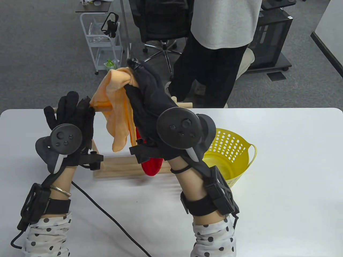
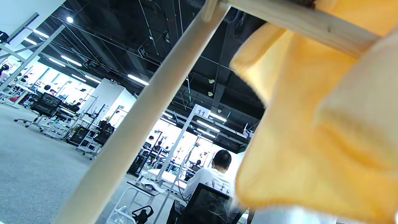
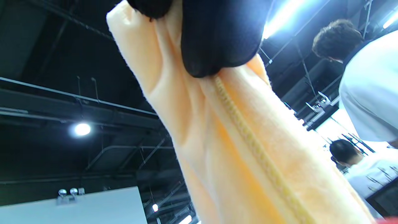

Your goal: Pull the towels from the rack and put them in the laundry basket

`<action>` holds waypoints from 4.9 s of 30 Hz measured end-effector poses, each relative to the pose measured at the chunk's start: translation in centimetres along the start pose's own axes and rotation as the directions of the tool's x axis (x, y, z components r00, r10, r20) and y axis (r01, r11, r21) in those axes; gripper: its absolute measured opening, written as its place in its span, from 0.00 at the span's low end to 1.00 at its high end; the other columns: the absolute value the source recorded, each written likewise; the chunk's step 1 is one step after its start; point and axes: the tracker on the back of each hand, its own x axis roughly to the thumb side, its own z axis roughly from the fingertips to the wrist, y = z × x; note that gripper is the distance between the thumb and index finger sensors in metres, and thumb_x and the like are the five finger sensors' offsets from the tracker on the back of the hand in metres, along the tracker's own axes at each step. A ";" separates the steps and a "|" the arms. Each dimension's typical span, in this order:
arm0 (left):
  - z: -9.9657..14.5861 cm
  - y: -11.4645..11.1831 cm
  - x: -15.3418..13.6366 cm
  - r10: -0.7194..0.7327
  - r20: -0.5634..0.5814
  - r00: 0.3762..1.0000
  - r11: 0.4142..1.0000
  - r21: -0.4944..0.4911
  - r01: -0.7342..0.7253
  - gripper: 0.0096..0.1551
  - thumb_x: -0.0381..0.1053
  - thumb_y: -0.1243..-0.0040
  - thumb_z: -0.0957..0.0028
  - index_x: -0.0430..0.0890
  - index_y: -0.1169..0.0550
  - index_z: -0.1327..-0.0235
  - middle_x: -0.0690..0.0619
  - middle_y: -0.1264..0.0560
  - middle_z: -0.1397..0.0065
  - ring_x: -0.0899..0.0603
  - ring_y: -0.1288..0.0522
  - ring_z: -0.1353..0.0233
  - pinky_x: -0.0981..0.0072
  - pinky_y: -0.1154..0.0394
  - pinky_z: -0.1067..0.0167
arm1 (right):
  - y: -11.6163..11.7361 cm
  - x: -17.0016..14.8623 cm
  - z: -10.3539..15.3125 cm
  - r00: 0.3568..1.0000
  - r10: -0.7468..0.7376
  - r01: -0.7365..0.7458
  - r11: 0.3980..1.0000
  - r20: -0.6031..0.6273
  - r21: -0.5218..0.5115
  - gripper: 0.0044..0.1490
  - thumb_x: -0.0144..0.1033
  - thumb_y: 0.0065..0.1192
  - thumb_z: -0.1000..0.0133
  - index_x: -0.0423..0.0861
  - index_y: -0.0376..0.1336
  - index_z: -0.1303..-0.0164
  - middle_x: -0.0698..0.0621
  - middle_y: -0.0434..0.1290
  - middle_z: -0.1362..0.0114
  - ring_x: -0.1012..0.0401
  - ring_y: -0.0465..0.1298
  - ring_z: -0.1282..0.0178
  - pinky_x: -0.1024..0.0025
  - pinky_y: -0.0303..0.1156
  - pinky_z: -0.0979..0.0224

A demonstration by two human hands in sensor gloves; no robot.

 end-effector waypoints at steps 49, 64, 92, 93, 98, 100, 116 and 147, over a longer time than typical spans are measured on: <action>0.1 -0.3 0.1 -0.008 -0.003 1.000 1.000 0.017 0.008 0.35 0.65 0.65 0.31 0.55 0.30 0.16 0.58 0.46 0.06 0.49 0.53 0.08 0.47 0.73 0.12 | -6.4 -20.1 11.5 0.811 0.492 -0.463 0.871 -0.318 0.167 0.43 0.54 0.48 0.33 0.51 0.45 0.09 0.42 0.50 0.11 0.52 0.77 0.30 0.57 0.71 0.25; 0.1 -0.4 0.1 -0.011 -0.001 1.000 1.000 0.022 0.011 0.35 0.65 0.66 0.31 0.55 0.30 0.16 0.58 0.47 0.06 0.49 0.53 0.08 0.47 0.73 0.12 | -5.4 -21.7 13.6 0.763 0.587 -0.536 0.808 -0.271 0.244 0.40 0.56 0.46 0.33 0.53 0.50 0.11 0.45 0.55 0.11 0.51 0.72 0.24 0.52 0.66 0.21; 0.2 -0.4 0.2 -0.012 0.001 1.000 1.000 0.023 0.012 0.35 0.65 0.66 0.31 0.55 0.30 0.16 0.58 0.47 0.06 0.49 0.53 0.08 0.47 0.73 0.12 | 3.3 -9.9 6.3 0.798 0.600 -0.600 0.780 0.056 0.180 0.46 0.63 0.48 0.36 0.57 0.45 0.08 0.48 0.45 0.07 0.49 0.53 0.10 0.47 0.45 0.09; 0.2 -0.4 0.2 -0.012 0.001 1.000 1.000 0.023 0.012 0.35 0.65 0.66 0.31 0.55 0.30 0.16 0.58 0.47 0.06 0.49 0.53 0.08 0.47 0.73 0.12 | 3.8 -9.6 6.2 0.799 0.598 -0.598 0.781 0.059 0.182 0.46 0.63 0.48 0.36 0.57 0.45 0.08 0.48 0.45 0.07 0.49 0.53 0.10 0.47 0.44 0.09; 0.2 -0.4 0.2 -0.009 0.002 1.000 1.000 0.023 0.009 0.35 0.65 0.66 0.31 0.55 0.30 0.16 0.58 0.47 0.06 0.49 0.54 0.08 0.47 0.73 0.12 | 5.8 -9.0 5.9 0.798 0.598 -0.600 0.775 0.075 0.199 0.47 0.63 0.48 0.36 0.58 0.44 0.08 0.48 0.45 0.07 0.49 0.53 0.09 0.47 0.44 0.09; 0.2 -0.4 0.2 -0.008 0.002 1.000 1.000 0.024 0.008 0.35 0.65 0.66 0.31 0.55 0.30 0.16 0.58 0.47 0.06 0.49 0.54 0.08 0.47 0.73 0.12 | 6.4 -8.9 5.9 0.795 0.602 -0.603 0.770 0.073 0.209 0.47 0.64 0.48 0.36 0.58 0.44 0.08 0.48 0.44 0.07 0.50 0.52 0.09 0.47 0.44 0.09; 0.3 -0.5 0.0 0.004 0.009 1.000 0.999 0.032 -0.005 0.35 0.65 0.66 0.31 0.55 0.30 0.16 0.58 0.47 0.06 0.49 0.54 0.08 0.47 0.74 0.13 | 8.9 -9.7 6.2 0.723 0.686 -0.681 0.689 0.080 0.246 0.50 0.61 0.53 0.37 0.57 0.42 0.07 0.49 0.45 0.07 0.50 0.50 0.08 0.46 0.42 0.09; 0.4 -0.5 0.0 0.001 0.012 1.000 1.000 0.028 -0.001 0.34 0.66 0.67 0.31 0.55 0.31 0.16 0.58 0.48 0.06 0.49 0.55 0.08 0.47 0.74 0.13 | 4.4 -7.7 3.9 0.869 0.496 -0.493 0.862 0.005 0.116 0.25 0.44 0.62 0.38 0.59 0.70 0.29 0.52 0.75 0.28 0.71 0.82 0.67 0.79 0.78 0.62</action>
